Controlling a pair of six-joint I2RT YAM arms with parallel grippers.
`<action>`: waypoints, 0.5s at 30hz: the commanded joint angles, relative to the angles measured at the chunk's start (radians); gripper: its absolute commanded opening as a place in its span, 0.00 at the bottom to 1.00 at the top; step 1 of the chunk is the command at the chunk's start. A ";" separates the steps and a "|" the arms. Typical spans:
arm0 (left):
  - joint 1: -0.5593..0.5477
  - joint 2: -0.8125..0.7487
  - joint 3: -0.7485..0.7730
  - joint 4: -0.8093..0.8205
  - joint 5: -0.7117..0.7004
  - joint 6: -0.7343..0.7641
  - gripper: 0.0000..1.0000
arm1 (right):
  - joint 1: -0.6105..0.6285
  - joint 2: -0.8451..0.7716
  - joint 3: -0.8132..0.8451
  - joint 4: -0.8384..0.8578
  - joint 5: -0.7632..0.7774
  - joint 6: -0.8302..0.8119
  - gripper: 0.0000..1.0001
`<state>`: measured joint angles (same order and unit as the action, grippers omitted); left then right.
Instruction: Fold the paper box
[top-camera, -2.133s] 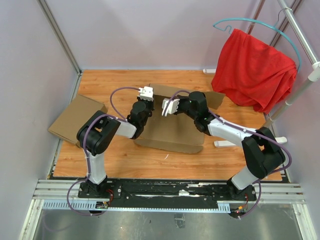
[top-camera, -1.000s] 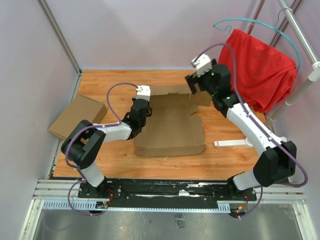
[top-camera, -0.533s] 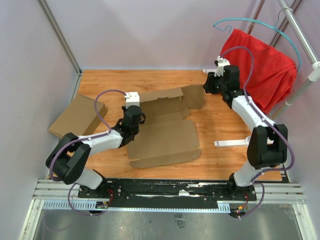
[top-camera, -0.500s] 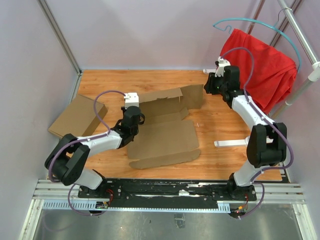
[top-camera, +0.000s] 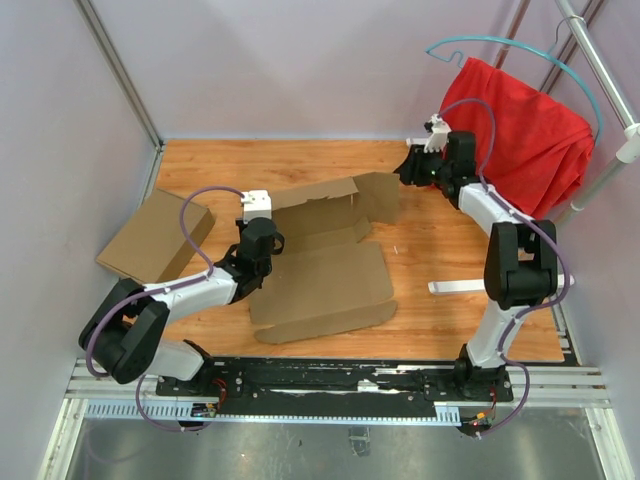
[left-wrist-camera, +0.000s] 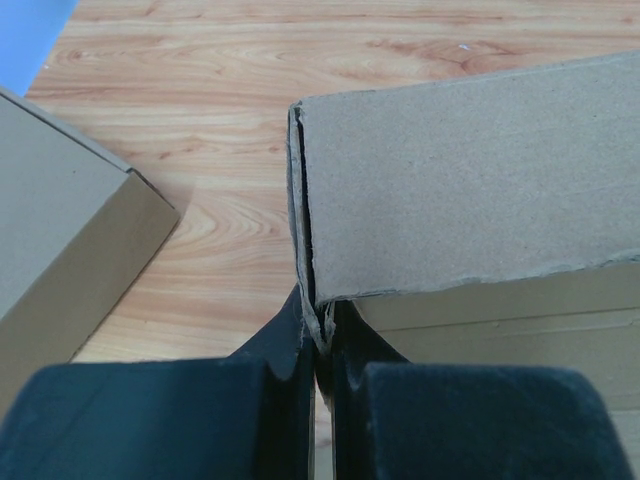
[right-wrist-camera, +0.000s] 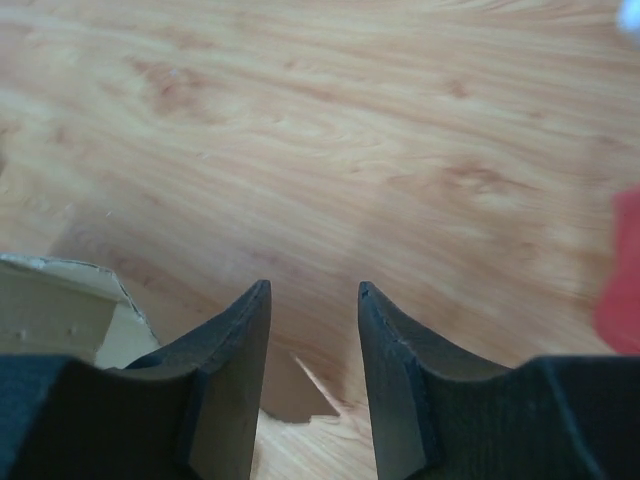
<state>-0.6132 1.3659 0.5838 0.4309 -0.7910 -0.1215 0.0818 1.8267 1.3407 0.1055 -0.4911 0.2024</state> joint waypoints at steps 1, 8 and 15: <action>-0.008 -0.003 -0.013 -0.017 -0.014 0.011 0.00 | -0.007 0.044 -0.057 0.151 -0.265 0.006 0.41; -0.008 0.036 0.030 -0.078 0.000 -0.043 0.00 | -0.007 0.023 -0.149 0.174 -0.379 -0.016 0.40; -0.008 0.042 0.046 -0.102 0.019 -0.082 0.00 | 0.005 -0.045 -0.222 0.174 -0.433 -0.010 0.41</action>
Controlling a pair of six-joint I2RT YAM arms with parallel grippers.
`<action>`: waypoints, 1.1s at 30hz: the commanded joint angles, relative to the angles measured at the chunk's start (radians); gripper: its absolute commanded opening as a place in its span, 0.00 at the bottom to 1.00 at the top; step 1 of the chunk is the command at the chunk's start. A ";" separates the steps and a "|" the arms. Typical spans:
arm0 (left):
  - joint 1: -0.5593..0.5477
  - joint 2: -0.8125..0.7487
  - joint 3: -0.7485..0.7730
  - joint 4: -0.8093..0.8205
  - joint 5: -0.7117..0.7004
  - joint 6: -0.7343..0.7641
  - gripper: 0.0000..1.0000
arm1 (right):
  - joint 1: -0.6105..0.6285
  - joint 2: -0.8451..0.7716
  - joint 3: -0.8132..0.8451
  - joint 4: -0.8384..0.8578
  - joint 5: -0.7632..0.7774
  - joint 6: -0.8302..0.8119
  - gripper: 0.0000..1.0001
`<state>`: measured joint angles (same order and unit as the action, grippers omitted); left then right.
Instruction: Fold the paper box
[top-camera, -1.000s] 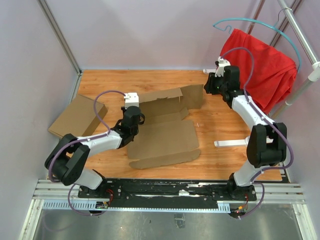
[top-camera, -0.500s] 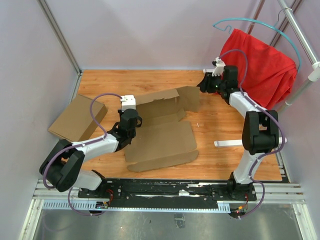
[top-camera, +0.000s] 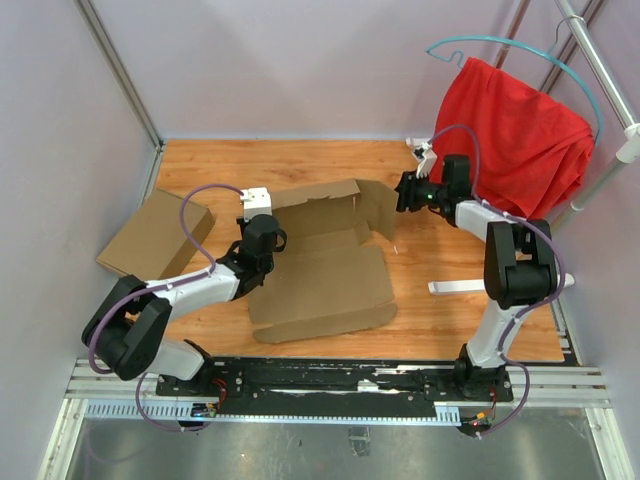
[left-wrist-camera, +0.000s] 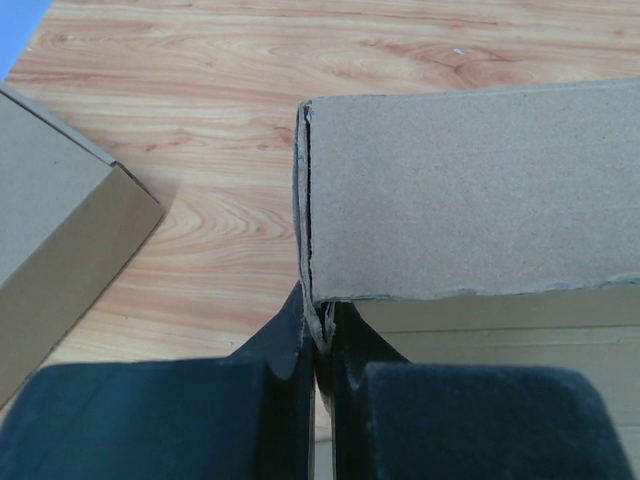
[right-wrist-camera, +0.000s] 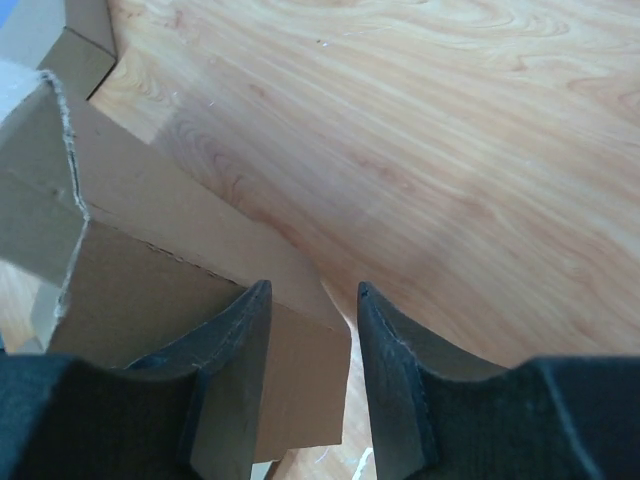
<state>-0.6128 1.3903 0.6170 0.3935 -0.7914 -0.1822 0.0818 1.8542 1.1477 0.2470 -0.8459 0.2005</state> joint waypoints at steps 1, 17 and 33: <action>-0.008 0.018 0.016 -0.068 0.023 -0.025 0.00 | 0.008 -0.079 -0.029 0.023 -0.084 -0.008 0.41; -0.008 0.023 0.045 -0.125 0.078 -0.066 0.00 | 0.106 -0.179 -0.060 -0.203 -0.024 -0.200 0.56; -0.008 -0.087 -0.106 0.077 0.203 -0.044 0.00 | 0.223 -0.199 -0.247 0.155 0.075 -0.148 0.60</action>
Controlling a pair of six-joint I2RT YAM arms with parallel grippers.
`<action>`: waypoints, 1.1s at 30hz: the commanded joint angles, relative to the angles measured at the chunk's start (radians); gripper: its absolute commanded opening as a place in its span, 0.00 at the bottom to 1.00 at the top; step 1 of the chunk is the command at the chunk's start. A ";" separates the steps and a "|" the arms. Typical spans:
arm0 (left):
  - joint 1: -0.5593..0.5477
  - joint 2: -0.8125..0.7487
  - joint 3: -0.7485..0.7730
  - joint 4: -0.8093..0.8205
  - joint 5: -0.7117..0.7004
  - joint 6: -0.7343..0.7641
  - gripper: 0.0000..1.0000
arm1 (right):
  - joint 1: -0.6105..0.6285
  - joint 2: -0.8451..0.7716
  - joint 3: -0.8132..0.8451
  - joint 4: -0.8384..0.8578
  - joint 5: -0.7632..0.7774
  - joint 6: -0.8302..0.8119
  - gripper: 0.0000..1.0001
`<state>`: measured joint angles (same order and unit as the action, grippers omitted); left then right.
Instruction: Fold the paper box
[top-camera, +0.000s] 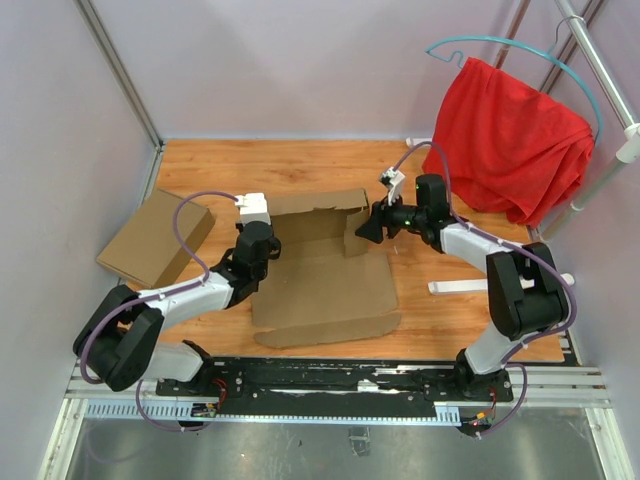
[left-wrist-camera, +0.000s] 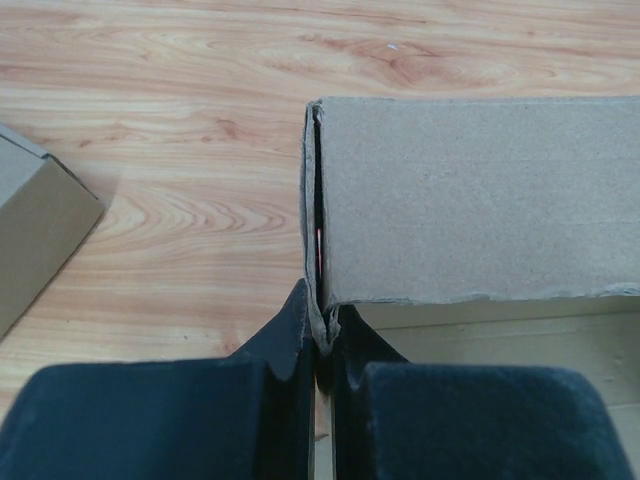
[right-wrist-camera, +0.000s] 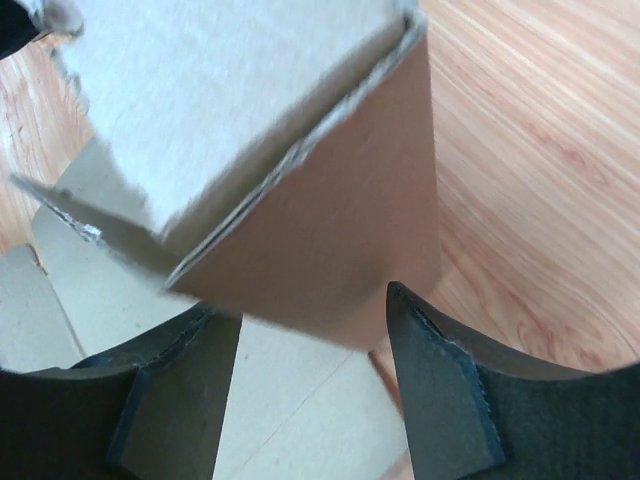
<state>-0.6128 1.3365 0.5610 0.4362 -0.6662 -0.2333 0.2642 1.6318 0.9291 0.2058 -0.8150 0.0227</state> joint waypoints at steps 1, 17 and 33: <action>-0.008 -0.039 -0.054 0.040 0.084 0.008 0.00 | 0.049 0.028 -0.035 0.227 0.059 0.039 0.60; -0.016 -0.053 -0.029 0.016 0.153 0.006 0.00 | 0.158 0.001 -0.145 0.498 0.324 0.063 0.52; -0.026 -0.080 -0.014 -0.048 0.114 0.004 0.00 | 0.413 0.023 -0.119 0.368 1.075 0.170 0.01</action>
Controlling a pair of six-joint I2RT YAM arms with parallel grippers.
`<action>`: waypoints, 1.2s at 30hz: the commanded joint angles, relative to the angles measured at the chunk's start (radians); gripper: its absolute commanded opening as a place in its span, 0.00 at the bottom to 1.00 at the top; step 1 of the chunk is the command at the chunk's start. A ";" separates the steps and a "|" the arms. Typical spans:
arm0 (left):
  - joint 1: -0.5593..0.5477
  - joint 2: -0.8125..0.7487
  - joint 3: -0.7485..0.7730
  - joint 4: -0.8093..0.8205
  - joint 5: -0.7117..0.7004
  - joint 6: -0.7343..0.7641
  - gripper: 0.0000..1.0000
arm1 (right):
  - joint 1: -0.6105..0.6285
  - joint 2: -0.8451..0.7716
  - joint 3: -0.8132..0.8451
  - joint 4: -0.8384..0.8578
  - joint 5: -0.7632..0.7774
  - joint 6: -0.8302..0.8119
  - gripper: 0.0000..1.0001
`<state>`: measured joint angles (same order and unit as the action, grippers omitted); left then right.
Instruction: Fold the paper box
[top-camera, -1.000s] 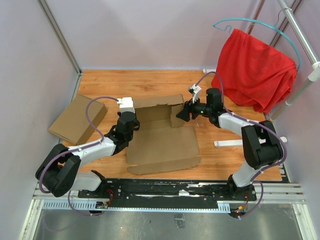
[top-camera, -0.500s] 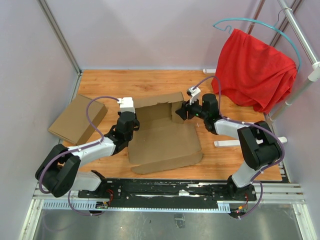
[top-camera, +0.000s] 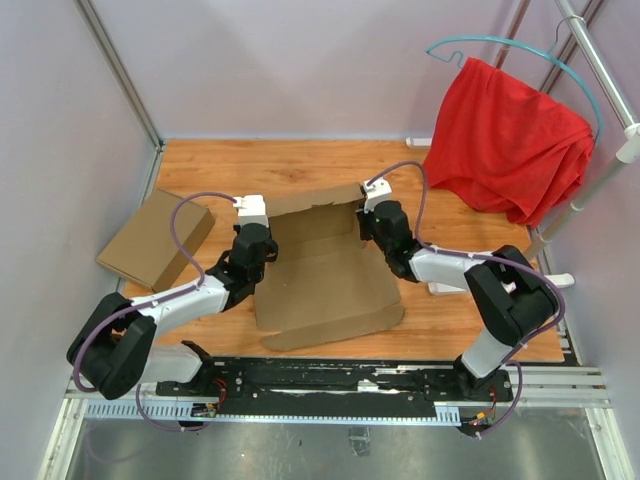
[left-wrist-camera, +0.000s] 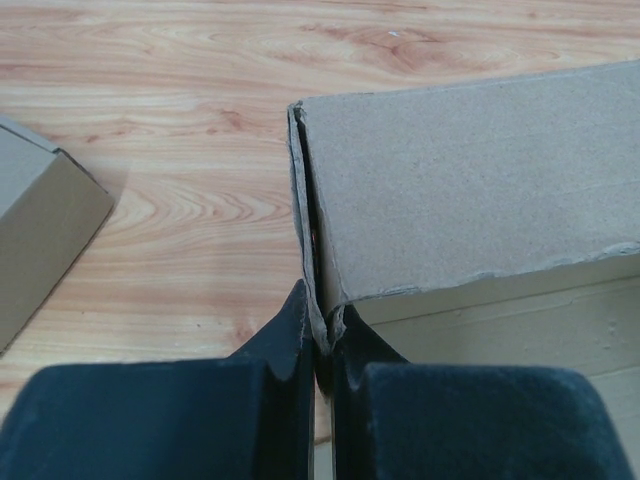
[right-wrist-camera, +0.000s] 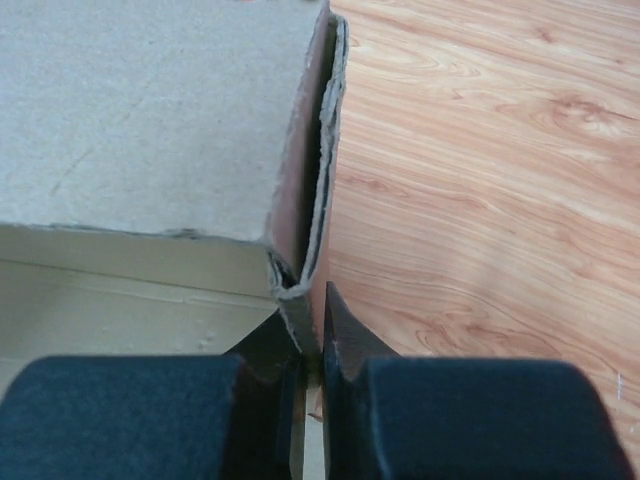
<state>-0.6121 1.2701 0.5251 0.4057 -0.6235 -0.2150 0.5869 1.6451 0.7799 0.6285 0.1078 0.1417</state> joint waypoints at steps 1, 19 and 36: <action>-0.030 -0.014 0.025 -0.026 0.060 -0.012 0.00 | 0.105 0.019 0.035 -0.068 0.193 0.051 0.03; -0.072 -0.017 0.050 -0.089 -0.025 0.019 0.00 | 0.159 0.126 0.139 -0.251 0.453 0.074 0.01; -0.072 0.008 0.108 -0.217 -0.047 -0.071 0.00 | 0.139 -0.160 0.036 -0.308 0.300 0.016 0.98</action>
<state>-0.6739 1.2682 0.5934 0.2481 -0.6823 -0.2462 0.7181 1.6306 0.8562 0.3595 0.4221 0.1841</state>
